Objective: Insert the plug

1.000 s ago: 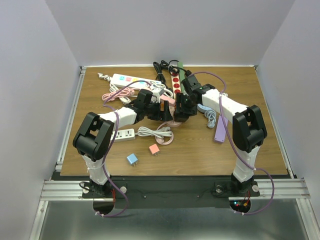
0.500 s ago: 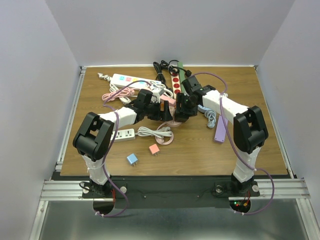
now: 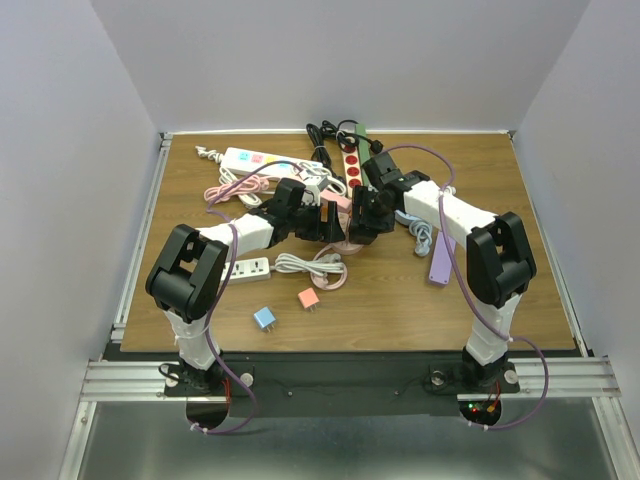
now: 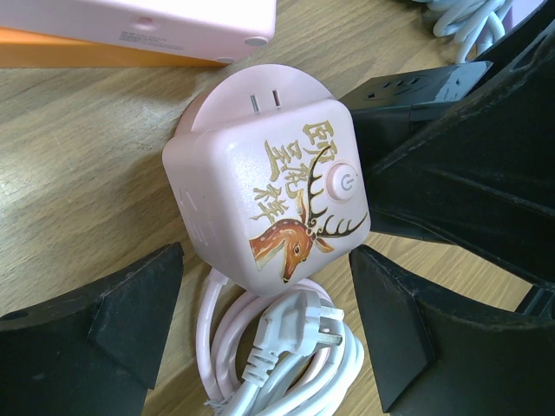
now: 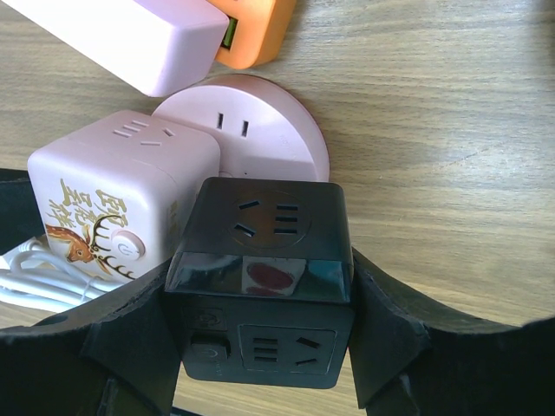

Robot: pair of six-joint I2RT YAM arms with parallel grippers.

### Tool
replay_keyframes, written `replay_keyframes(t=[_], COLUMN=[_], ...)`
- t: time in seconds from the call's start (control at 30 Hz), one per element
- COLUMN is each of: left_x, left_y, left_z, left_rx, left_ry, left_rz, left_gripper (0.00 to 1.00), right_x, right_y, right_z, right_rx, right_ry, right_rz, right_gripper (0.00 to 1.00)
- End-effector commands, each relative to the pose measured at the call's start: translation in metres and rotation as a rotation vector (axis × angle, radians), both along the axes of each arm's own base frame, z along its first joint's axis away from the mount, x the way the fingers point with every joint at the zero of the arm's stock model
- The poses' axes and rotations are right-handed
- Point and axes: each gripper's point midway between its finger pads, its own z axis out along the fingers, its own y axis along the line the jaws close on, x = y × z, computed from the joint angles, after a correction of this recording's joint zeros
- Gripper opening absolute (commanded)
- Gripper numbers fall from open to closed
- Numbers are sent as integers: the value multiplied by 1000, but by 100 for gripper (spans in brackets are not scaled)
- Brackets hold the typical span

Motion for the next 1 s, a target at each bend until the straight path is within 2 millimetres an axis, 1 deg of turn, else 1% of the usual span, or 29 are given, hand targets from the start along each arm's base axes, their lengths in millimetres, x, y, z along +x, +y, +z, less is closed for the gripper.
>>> replay_keyframes(t=[0.0, 0.17, 0.23, 0.33, 0.6, 0.7, 0.87, 0.97], left_x=[9, 9, 9, 9, 12, 15, 23, 28], left_y=[-8, -8, -8, -8, -8, -7, -4, 0], left_z=[25, 26, 25, 25, 21, 21, 34, 47], left_rx=[-33, -33, -32, -31, -25, -24, -54, -90], left_ry=[-69, -72, -71, -71, -71, -72, -106, -117], left_rz=[-18, -17, -17, -20, -17, -11, 4, 15], left_gripper=[89, 89, 89, 89, 89, 89, 89, 89], right_x=[12, 13, 15, 16, 16, 19, 23, 26], right_y=[-14, -16, -22, -25, -21, -20, -18, -18], right_z=[-4, -9, -8, -6, -12, -13, -14, -13], right_rx=[-67, -68, -67, -64, -34, -32, -40, -51], right_ry=[-41, -39, -51, -54, -22, -21, -22, -22], right_rz=[-51, -72, -102, -112, -85, -67, -32, -21], right_gripper=[0, 0, 0, 1, 0, 0, 0, 0])
